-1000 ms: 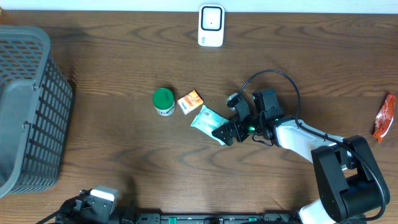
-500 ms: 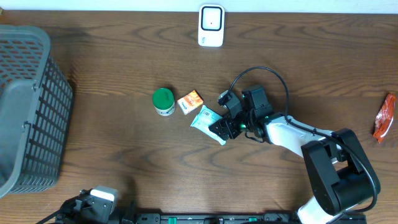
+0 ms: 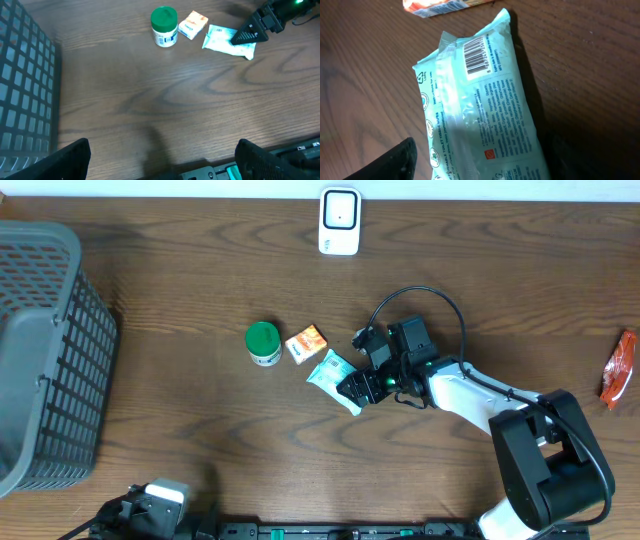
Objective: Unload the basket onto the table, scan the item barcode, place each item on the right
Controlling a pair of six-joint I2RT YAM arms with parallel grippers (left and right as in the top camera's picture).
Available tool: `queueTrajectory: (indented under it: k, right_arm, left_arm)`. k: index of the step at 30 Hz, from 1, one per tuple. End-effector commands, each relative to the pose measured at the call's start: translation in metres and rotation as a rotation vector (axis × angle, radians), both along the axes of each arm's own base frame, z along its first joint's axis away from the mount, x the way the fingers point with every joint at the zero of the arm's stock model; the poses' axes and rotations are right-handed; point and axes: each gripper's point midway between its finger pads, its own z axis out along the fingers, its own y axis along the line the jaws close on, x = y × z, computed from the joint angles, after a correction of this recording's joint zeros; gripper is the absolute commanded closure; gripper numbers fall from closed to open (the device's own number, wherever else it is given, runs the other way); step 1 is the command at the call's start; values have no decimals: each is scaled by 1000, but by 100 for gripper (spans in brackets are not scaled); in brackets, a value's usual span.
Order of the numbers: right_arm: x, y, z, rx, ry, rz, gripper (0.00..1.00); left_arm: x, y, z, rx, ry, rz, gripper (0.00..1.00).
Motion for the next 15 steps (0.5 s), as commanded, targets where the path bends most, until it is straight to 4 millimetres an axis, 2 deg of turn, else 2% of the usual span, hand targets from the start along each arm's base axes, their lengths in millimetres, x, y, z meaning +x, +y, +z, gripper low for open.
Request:
queueTrajectory:
  k: [1,4,6,7,9,11,13,15]
  right_arm:
    - [-88,-87,-96,-418,358,-200,18]
    - [-87,-98,-99,-474,348,-246,17]
    - [-86,-107,-101,-521,337,-282,22]
    - [-87,-110,-102,-537,333,-292,28]
    - [-88,-112,-104,-558,324,-291,51]
    - [-89,-114,-105,-575,320,-293,65]
    - [-89,-116,-106,-585,317,-299,87]
    - [-88,-115,-106,-582,317,-310,99]
  left_arm:
    - [-2,-3,1,-4,-11,-19,8]
    - [-2,-3,1,-4,-11,-19,7]
    - [-2,-3,1,-4,-11,-19,7]
    - [-2,-3,1,-4,-11,-19,7]
    - [-2,-3,1,-4,-11,-19,7]
    - [-2,-3,1,-4,-11,-19,7]
    - [-2,-3,1,-4,-11,-19,7]
    - [-2,-3,1,-4,-11,-19,7]
